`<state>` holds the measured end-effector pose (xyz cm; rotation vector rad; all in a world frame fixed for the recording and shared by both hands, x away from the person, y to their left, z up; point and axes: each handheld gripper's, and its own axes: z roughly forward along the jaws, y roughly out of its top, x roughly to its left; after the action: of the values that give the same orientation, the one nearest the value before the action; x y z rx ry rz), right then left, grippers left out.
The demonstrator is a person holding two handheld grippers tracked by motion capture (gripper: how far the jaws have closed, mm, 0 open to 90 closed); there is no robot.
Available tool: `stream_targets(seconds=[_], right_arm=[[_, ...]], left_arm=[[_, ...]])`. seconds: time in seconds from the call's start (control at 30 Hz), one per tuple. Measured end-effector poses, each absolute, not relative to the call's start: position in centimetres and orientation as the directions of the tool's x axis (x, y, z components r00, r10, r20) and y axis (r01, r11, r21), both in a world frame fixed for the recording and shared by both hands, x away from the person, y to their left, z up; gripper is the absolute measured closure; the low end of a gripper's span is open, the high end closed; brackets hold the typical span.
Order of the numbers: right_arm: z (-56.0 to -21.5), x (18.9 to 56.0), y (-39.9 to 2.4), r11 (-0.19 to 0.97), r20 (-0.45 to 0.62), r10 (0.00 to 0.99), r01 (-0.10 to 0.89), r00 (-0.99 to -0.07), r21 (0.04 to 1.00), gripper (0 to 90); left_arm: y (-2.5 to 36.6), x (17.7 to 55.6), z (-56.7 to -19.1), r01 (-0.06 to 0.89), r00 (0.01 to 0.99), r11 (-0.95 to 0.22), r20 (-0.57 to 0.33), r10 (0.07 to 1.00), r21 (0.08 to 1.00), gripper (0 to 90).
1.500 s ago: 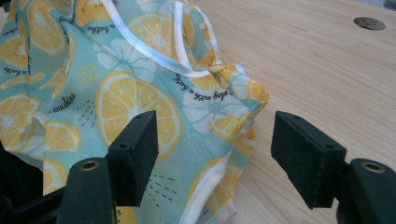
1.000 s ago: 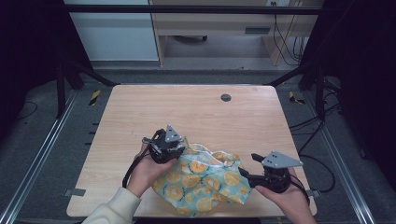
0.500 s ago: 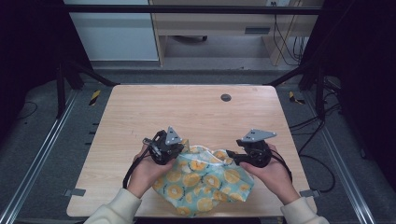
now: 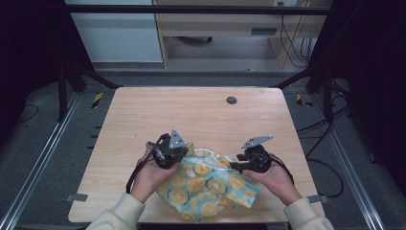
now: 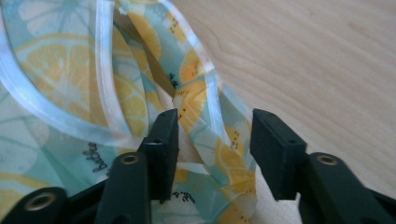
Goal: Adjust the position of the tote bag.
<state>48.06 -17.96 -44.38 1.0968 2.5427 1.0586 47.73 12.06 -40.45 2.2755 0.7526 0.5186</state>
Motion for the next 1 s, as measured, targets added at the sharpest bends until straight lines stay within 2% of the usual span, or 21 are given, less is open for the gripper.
stream_targets(seconds=[0.07,0.2,0.23,0.7,0.73,0.8,0.87,0.9,1.0], right_arm=[[-44.7,47.9,-18.0,0.483,0.119,0.686,0.571,-0.718,0.664,67.4],[-44.9,47.8,-18.1,0.493,0.122,0.667,0.559,-0.735,0.667,87.7],[-44.7,47.8,-18.2,0.487,0.129,0.66,0.553,-0.74,0.676,90.0],[-42.2,45.5,-18.8,0.489,0.079,0.648,0.494,-0.757,0.718,90.0],[-42.1,45.3,-19.0,0.481,0.076,0.657,0.495,-0.75,0.724,85.9],[-42.0,45.2,-19.1,0.477,0.073,0.661,0.493,-0.747,0.728,83.2],[-41.9,45.2,-19.3,0.462,0.079,0.67,0.497,-0.738,0.735,75.5],[-41.9,45.2,-19.3,0.462,0.079,0.67,0.497,-0.738,0.735,75.5],[-42.1,45.5,-19.1,0.468,0.078,0.667,0.499,-0.741,0.73,66.8]], left_arm=[[12.1,47.7,-40.6,0.369,0.754,-0.604,0.153,0.639,0.706,89.1],[12.1,47.6,-40.6,0.37,0.753,-0.602,0.15,0.64,0.707,89.1],[12.2,47.6,-40.6,0.369,0.752,-0.6,0.151,0.641,0.71,89.1],[12.9,45.2,-38.0,0.298,0.753,-0.524,0.142,0.643,0.798,89.6],[13.0,44.9,-37.8,0.297,0.76,-0.522,0.133,0.636,0.8,89.7],[13.2,44.2,-37.8,0.296,0.772,-0.505,0.108,0.626,0.811,89.7],[13.3,43.1,-38.0,0.282,0.782,-0.504,0.108,0.613,0.817,89.7],[13.3,43.1,-38.0,0.282,0.782,-0.504,0.108,0.613,0.817,89.8],[13.6,42.6,-38.4,0.281,0.791,-0.503,0.1,0.604,0.817,89.8]])
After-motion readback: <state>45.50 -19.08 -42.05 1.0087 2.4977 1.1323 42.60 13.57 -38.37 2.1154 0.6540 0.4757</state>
